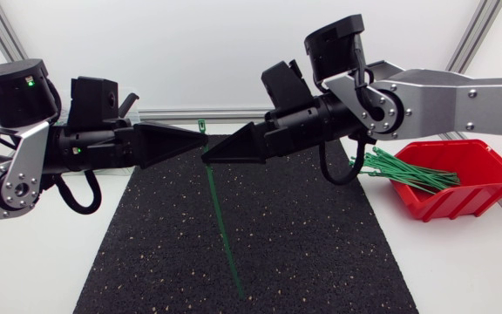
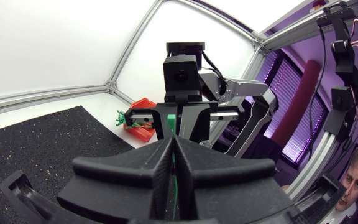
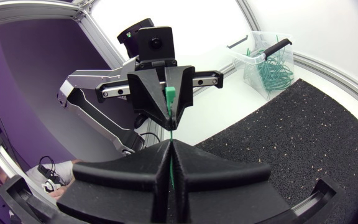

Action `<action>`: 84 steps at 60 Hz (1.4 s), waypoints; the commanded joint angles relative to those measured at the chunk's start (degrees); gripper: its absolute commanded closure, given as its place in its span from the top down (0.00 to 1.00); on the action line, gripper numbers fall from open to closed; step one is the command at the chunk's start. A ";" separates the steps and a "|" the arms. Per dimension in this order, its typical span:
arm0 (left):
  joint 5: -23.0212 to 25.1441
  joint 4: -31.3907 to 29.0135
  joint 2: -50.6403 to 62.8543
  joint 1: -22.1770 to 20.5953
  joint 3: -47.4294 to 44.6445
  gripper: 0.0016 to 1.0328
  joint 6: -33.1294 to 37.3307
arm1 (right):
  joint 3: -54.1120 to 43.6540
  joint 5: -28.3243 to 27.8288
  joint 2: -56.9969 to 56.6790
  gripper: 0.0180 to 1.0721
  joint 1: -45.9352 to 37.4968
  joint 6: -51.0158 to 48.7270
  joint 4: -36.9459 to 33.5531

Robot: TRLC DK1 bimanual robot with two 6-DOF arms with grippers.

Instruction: Take a green cable tie from the red box, thread the tail through the head to close it, then place it in the transparent bin on the left.

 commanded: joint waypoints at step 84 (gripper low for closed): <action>-3.17 -24.34 9.25 7.19 13.20 0.03 14.39 | -0.08 44.19 -3.89 0.74 5.54 -46.68 -25.05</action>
